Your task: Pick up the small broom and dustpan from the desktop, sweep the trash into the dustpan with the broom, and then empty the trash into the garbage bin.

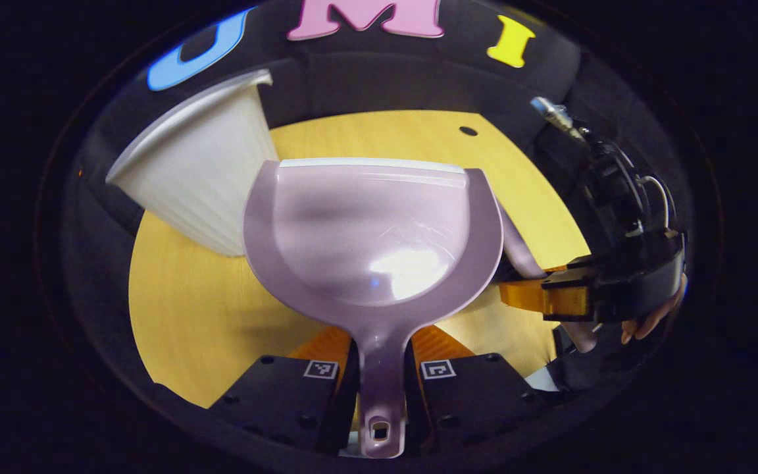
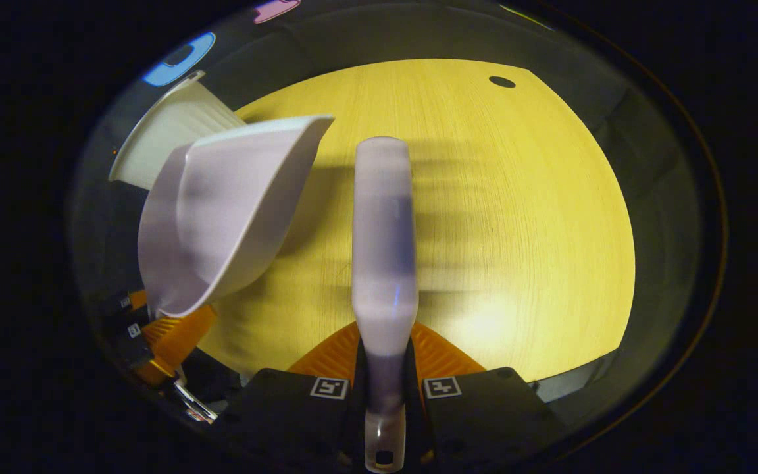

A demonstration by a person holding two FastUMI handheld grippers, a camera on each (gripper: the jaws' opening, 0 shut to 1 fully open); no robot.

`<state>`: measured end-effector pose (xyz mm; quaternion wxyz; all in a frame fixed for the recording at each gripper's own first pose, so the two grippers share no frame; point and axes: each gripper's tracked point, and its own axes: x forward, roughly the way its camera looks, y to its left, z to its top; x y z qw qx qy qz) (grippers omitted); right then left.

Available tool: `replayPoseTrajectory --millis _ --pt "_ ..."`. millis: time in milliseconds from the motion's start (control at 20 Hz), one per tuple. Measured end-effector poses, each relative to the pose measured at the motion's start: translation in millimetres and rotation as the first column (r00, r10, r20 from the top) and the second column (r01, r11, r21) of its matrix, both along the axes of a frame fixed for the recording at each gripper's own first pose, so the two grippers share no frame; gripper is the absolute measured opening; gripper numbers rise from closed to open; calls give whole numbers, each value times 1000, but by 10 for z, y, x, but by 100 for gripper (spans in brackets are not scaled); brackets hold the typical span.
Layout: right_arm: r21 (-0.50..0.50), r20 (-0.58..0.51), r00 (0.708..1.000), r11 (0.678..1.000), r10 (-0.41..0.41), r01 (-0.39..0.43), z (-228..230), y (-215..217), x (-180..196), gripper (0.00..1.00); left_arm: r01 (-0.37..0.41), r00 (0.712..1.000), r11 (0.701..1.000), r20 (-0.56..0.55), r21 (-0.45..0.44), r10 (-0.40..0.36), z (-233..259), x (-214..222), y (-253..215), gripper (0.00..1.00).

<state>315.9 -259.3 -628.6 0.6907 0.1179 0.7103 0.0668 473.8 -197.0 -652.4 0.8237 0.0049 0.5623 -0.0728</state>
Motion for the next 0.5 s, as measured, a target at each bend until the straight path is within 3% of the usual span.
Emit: replayPoseTrajectory --millis 150,250,500 --pt "-18 -49 999 1000 9 -9 -209 58 -22 27 -72 993 996 -98 -54 67 -37 -89 5 29" --pt "-33 -68 996 998 56 -58 -312 102 16 28 -105 985 991 -143 -81 92 -34 -100 -19 30" --pt "-51 -124 988 994 92 -99 -438 137 -53 27 -163 970 983 -197 -85 144 6 -133 -26 30"
